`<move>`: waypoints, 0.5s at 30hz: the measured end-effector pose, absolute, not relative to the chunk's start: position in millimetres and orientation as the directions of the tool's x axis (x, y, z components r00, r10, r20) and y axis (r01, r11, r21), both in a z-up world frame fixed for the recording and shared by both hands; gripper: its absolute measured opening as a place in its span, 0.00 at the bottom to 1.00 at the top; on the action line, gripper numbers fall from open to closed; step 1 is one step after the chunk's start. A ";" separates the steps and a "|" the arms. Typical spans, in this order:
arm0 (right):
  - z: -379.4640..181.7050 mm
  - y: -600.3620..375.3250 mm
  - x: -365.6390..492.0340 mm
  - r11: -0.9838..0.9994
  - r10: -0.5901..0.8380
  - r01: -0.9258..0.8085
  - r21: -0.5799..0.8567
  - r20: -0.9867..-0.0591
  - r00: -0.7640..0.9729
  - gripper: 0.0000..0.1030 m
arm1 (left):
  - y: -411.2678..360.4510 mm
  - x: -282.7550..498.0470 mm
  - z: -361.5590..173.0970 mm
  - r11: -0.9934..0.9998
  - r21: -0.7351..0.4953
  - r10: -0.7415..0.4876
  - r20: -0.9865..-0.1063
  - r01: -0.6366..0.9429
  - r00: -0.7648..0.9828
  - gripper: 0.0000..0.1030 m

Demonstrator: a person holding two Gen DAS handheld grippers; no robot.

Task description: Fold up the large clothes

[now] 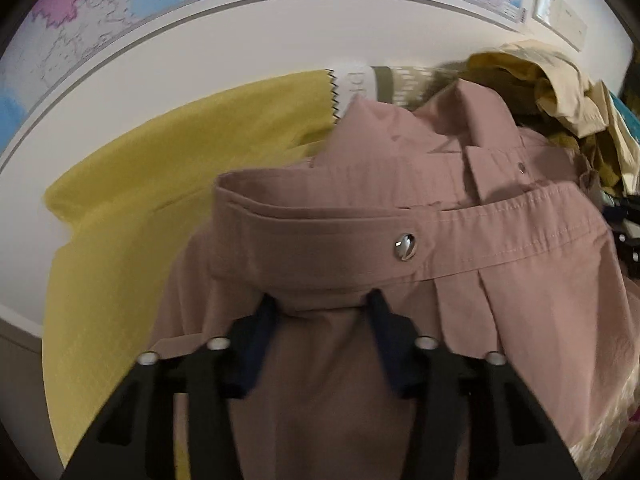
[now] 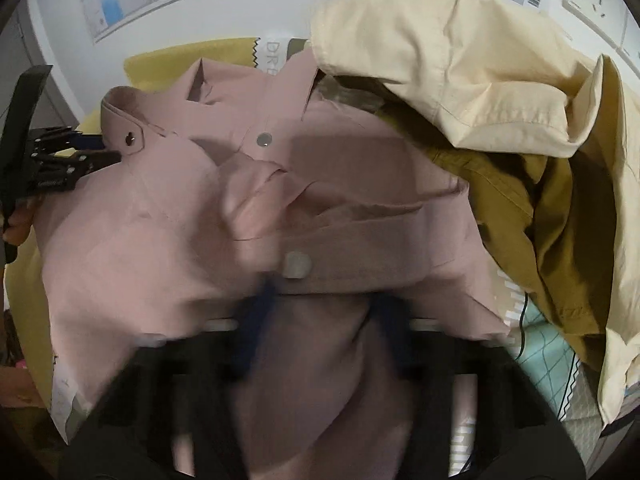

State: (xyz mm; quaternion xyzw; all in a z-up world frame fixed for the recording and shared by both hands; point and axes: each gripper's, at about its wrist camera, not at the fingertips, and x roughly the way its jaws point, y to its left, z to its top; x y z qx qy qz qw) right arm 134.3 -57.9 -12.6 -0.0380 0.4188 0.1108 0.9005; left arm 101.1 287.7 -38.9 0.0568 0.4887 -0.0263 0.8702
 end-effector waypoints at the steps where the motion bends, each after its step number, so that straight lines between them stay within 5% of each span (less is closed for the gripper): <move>1: -7.5 -57.5 129.7 0.974 0.163 -0.228 0.017 -0.749 0.643 0.17 | 290.6 99.8 -37.3 0.993 0.067 0.005 -0.851 0.097 0.526 0.32; 6: 37.6 -81.8 108.0 0.967 0.252 -0.225 0.123 -0.617 0.746 0.10 | 313.2 91.3 -19.2 0.999 -0.010 -0.039 -0.823 0.053 0.567 0.09; 12: 78.4 -97.7 99.5 0.949 0.305 -0.230 0.216 -0.442 0.844 0.08 | 330.4 86.7 15.1 0.998 -0.051 -0.023 -0.758 -0.024 0.652 0.04; 15: 65.1 -89.6 141.9 0.929 0.349 -0.236 0.285 -0.460 0.817 0.08 | 339.6 88.7 20.2 0.995 -0.065 -0.001 -0.736 -0.070 0.677 0.06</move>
